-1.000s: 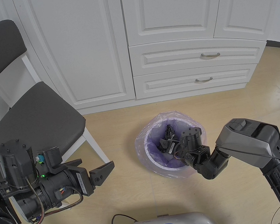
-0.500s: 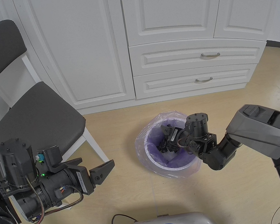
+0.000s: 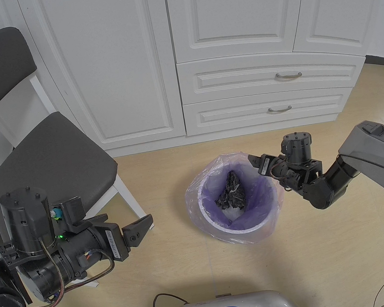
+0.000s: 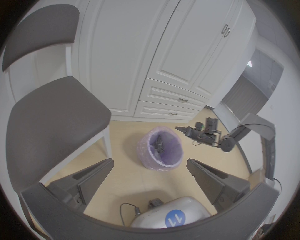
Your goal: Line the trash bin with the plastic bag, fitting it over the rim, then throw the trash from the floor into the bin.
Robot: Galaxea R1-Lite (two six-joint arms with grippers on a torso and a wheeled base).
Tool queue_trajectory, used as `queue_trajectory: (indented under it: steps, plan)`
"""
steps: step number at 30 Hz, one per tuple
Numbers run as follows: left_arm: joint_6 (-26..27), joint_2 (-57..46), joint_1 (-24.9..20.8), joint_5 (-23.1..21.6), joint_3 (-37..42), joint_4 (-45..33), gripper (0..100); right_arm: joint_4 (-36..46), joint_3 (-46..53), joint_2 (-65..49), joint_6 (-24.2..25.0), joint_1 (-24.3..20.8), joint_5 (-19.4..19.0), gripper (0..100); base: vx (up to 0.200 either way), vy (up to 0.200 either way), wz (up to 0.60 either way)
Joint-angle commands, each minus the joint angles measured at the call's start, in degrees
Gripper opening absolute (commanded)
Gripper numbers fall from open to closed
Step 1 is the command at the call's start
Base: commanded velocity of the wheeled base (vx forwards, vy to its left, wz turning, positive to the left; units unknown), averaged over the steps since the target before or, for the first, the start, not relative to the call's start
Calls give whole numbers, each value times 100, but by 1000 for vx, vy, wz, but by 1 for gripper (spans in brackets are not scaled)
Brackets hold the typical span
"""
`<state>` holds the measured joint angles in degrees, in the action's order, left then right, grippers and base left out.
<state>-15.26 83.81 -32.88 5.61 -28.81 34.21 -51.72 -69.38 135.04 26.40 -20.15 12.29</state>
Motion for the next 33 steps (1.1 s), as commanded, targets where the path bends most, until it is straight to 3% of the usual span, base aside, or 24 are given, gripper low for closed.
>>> queue_trajectory:
  steps: [1, 7, 8, 13, 24, 27, 33]
  plan:
    - [32, 144, -78, 494, 68, 7, 100, 338, 443, -531, -294, 196, -16, 100, 0, 0, 0]
    - [41, -23, -122, 951, 130, 42, 100, 418, 987, -1129, -760, 451, -42, 100, 0, 0, 0]
    - [67, -181, -87, 1065, 147, 165, 100, 409, 1453, -1568, -1129, 618, -113, 100, 0, 0, 0]
    - [392, -603, -70, 1434, 305, 376, 100, 382, 2473, -2544, -1454, 723, -649, 100, 0, 0, 0]
    - [876, -1860, 89, 1443, 648, 499, 100, 312, 3756, -4407, -1445, 758, -710, 100, 0, 0, 0]
    - [1482, -2378, 370, 1452, 622, 455, 100, 330, 4222, -5374, -1445, 785, -710, 100, 0, 0, 0]
    - [2159, -3072, 844, 1443, 631, 420, 100, 418, 4653, -6701, -1480, 785, -710, 100, 0, 0, 0]
